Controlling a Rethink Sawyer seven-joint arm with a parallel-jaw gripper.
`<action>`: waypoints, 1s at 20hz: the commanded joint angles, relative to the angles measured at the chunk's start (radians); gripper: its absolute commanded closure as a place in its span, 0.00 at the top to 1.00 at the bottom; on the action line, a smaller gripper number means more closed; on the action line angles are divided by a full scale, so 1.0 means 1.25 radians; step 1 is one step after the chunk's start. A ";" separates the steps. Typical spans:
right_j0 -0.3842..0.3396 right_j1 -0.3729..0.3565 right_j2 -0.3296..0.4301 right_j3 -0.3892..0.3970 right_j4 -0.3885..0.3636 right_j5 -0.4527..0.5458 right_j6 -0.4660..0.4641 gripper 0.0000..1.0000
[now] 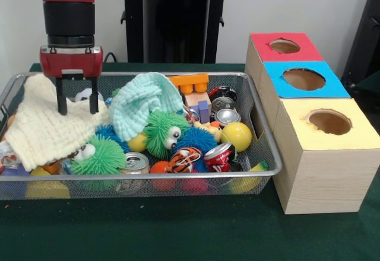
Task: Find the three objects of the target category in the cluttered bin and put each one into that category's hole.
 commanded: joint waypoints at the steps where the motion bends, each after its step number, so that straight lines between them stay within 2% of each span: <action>1: -0.029 0.085 0.073 -0.114 -0.080 -0.009 -0.134 1.00; 7: -0.023 0.144 0.035 -0.158 -0.112 -0.019 -0.111 1.00; 11: -0.026 0.155 0.027 -0.159 -0.123 -0.018 -0.099 1.00; 12: -0.031 0.157 0.032 -0.158 -0.125 -0.017 -0.094 0.00; 20: -0.029 0.161 0.031 -0.154 -0.137 -0.037 -0.082 0.00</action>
